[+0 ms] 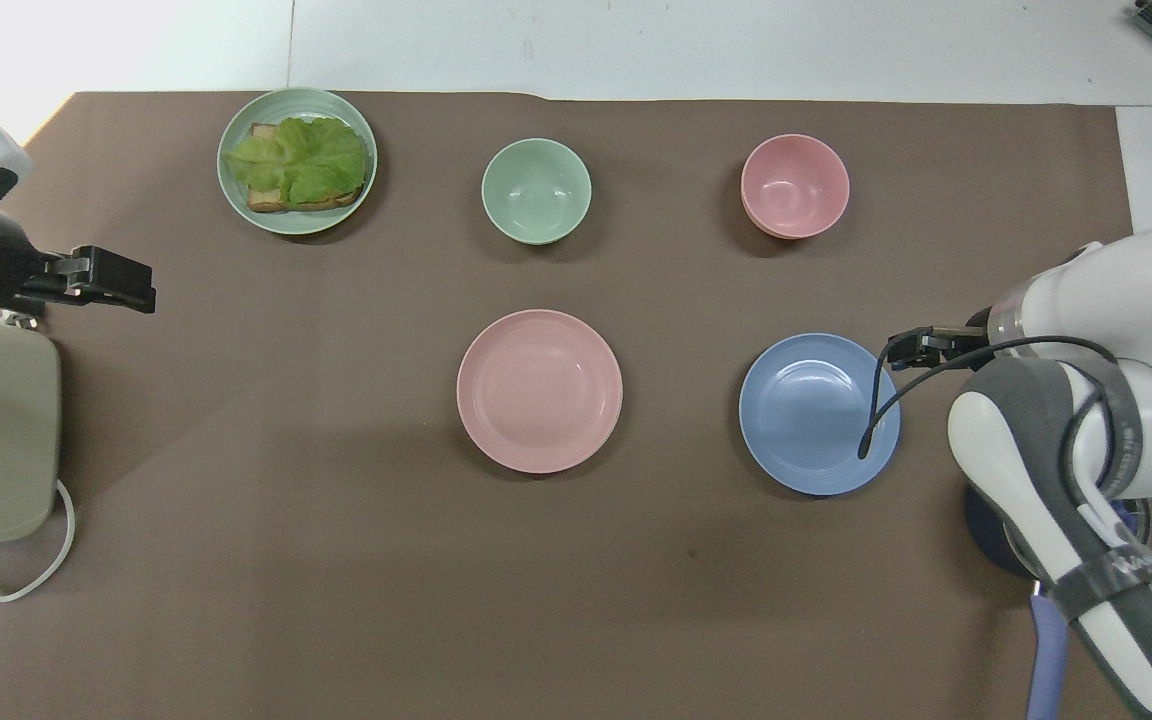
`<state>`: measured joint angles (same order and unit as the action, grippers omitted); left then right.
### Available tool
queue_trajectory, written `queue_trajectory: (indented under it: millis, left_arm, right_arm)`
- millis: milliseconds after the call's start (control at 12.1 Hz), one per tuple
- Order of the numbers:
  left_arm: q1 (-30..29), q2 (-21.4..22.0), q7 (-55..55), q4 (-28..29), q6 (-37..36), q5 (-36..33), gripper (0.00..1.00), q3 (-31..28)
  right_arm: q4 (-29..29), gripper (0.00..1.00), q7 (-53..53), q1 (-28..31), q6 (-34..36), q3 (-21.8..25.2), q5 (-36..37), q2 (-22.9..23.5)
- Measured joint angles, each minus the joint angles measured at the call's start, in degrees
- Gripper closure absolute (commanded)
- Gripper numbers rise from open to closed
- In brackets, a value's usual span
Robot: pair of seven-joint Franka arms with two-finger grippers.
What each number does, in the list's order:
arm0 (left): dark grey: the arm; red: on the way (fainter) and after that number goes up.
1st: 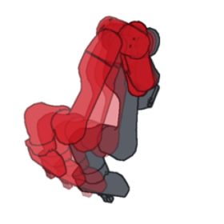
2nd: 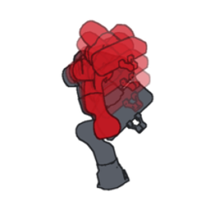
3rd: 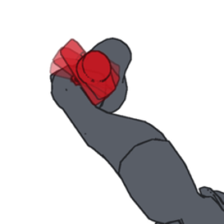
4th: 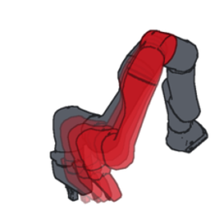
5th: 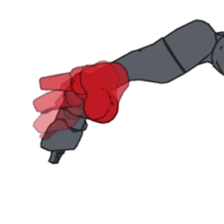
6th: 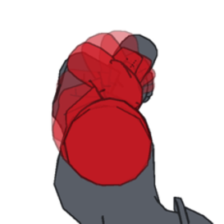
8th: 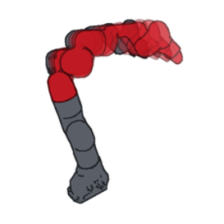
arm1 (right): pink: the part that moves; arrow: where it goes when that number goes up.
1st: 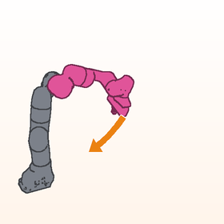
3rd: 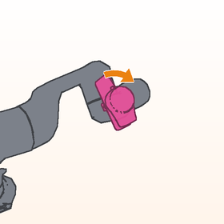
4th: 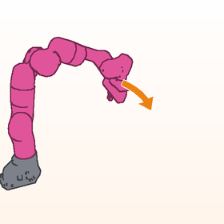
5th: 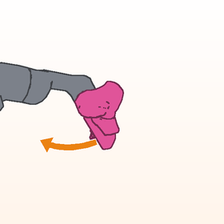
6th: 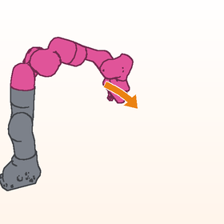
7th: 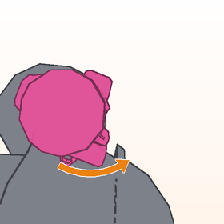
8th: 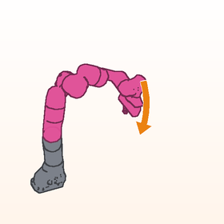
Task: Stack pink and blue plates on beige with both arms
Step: 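Grasp the blue plate rim with the right gripper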
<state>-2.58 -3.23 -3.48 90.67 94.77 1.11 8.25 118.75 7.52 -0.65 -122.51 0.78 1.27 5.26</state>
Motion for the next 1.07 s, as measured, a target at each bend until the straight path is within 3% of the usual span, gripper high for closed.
queue_trajectory:
  millis: [494,659,741,824,1071]
  left_arm:
    - [0.00,0.00,0.00,0.00,-0.01,0.00,0.00,0.00]
    - [-0.01,0.00,0.00,0.00,-0.01,0.00,0.00,0.00]
    - [-0.01,0.00,0.00,0.00,-0.02,0.00,0.00,0.00]
    - [-0.01,0.00,0.00,0.00,-0.02,0.00,0.00,0.00]
    - [-0.01,0.00,0.00,0.00,-0.02,0.00,0.00,0.00]
  right_arm:
    - [5.89,0.00,-5.98,0.14,-7.31,0.03,0.00,3.18]
    - [7.06,0.33,-6.54,0.15,-8.39,0.03,0.00,3.17]
    - [7.62,0.76,-6.94,0.15,-8.62,0.03,0.00,3.17]
    - [7.99,1.00,-7.30,0.15,-8.86,0.03,0.00,3.17]
    - [8.24,1.00,-7.43,0.79,-9.00,0.05,-0.40,3.17]
